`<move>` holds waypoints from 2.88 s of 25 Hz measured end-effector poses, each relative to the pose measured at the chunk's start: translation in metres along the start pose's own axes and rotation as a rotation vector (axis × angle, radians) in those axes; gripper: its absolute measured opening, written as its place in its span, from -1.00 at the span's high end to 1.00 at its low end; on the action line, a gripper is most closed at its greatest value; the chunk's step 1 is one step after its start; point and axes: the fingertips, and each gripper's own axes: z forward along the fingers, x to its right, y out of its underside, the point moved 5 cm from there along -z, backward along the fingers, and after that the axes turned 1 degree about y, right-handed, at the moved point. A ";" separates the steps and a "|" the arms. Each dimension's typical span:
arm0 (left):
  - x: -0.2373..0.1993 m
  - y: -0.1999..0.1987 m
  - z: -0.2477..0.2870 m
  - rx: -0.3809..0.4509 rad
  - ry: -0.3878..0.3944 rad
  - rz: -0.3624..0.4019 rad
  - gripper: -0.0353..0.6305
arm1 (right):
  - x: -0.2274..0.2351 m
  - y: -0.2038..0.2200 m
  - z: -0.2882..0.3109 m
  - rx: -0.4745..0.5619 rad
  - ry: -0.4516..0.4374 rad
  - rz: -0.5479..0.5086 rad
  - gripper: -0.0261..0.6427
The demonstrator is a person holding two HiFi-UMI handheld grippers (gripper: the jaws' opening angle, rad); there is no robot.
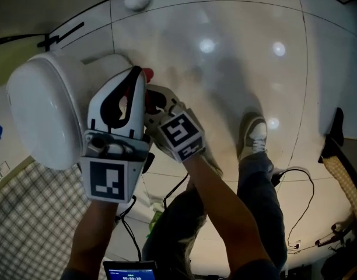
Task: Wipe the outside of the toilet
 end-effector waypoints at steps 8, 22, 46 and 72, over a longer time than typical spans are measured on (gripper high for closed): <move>-0.023 0.103 0.043 -0.159 -0.076 -0.010 0.85 | 0.094 0.025 0.051 0.024 0.042 0.038 0.67; -0.022 0.184 -0.015 -0.231 -0.091 -0.075 0.85 | 0.055 0.135 0.079 -0.134 -0.044 0.085 0.67; -0.035 0.035 -0.248 -0.163 -0.601 -0.460 0.85 | -0.205 -0.038 -0.034 -0.377 -0.278 -0.309 0.67; -0.105 0.167 -0.535 -0.072 -1.127 -0.858 0.85 | -0.452 0.110 0.120 -0.533 -0.579 -0.580 0.67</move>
